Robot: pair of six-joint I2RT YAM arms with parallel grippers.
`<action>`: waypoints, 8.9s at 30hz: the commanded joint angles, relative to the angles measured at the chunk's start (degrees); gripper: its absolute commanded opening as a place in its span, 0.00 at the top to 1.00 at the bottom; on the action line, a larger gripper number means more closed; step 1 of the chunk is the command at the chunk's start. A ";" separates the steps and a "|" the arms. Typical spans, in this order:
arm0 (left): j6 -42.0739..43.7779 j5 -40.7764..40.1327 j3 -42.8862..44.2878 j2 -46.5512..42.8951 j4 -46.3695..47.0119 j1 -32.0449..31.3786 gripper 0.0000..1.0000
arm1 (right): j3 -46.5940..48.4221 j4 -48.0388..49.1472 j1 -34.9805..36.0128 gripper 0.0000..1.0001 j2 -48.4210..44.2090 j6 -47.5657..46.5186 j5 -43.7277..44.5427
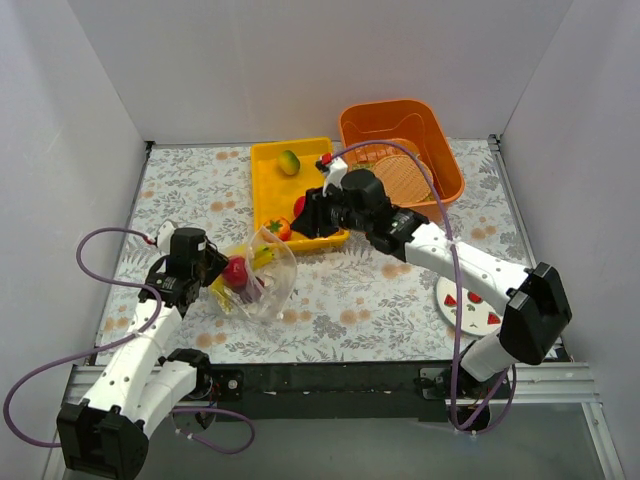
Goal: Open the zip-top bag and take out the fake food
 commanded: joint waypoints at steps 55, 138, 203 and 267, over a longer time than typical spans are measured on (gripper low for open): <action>-5.61 -0.36 -7.26 3.56 2.03 0.41 0.82 | 9.56 5.40 11.56 0.66 23.97 11.48 3.74; -7.55 2.97 -8.40 1.44 1.67 3.84 0.99 | 12.54 5.39 12.17 0.68 27.73 -7.50 -3.82; -9.31 -7.48 -11.57 4.18 -0.61 4.19 1.00 | 12.64 4.52 18.50 0.52 24.85 -11.64 7.00; -8.07 -3.62 -14.20 4.97 3.52 4.37 1.00 | 18.27 -10.08 19.82 0.26 31.35 -2.41 1.64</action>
